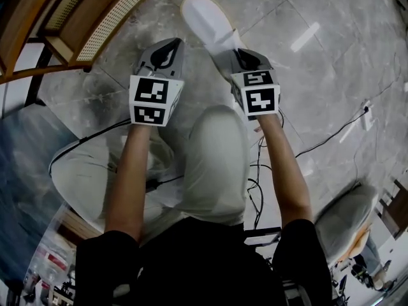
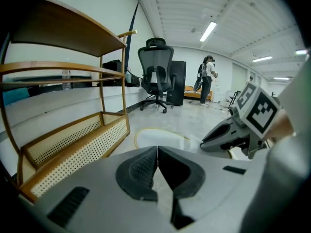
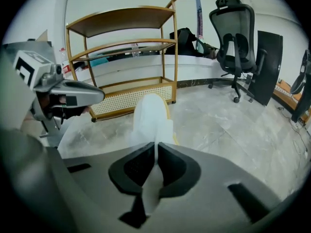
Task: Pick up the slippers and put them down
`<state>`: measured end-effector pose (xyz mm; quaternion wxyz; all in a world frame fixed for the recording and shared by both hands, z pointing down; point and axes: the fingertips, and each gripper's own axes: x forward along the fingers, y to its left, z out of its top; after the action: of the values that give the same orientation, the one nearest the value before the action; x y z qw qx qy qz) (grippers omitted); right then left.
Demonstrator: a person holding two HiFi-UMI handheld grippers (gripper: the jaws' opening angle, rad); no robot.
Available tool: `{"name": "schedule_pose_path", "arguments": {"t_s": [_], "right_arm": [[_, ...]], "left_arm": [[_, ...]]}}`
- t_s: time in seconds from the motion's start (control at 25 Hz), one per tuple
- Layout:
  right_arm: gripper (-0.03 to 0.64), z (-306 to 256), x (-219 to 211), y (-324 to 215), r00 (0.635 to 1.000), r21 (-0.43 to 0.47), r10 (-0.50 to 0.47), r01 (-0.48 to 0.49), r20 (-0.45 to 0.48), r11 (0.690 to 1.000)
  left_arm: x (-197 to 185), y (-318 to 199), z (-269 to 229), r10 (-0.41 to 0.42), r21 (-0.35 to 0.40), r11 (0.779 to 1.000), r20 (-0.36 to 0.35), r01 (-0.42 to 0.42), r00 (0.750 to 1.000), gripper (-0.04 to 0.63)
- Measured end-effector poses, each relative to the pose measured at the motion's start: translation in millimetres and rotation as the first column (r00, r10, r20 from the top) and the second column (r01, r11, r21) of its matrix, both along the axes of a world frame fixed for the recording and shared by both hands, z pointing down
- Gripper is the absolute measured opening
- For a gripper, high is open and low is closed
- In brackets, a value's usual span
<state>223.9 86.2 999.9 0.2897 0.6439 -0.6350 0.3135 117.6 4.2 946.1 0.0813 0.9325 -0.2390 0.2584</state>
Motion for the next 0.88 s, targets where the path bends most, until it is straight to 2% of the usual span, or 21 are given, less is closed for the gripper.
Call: {"name": "schedule_pose_path", "arguments": {"t_s": [0.16,0.64,0.88], "right_arm": [[0.014,32,-1,5,1.0,-0.047,-0.009,0.009,0.015,0.999],[0.014,102,-11,32,0.998,-0.166,-0.026,0.035,0.059,0.986],[0.015,124,-15,41,0.997,-0.205,-0.039,0.051,0.064,0.977]], "left_arm": [[-4,6,31,0.024,0.009,1.0,0.051,-0.024,0.998,0.005],[-13,31,79,0.074,-0.09,0.994,0.107,-0.064,0.992,0.005],[-19,50,111,0.129,-0.176,0.979,0.161,-0.1,0.979,0.005]]}}
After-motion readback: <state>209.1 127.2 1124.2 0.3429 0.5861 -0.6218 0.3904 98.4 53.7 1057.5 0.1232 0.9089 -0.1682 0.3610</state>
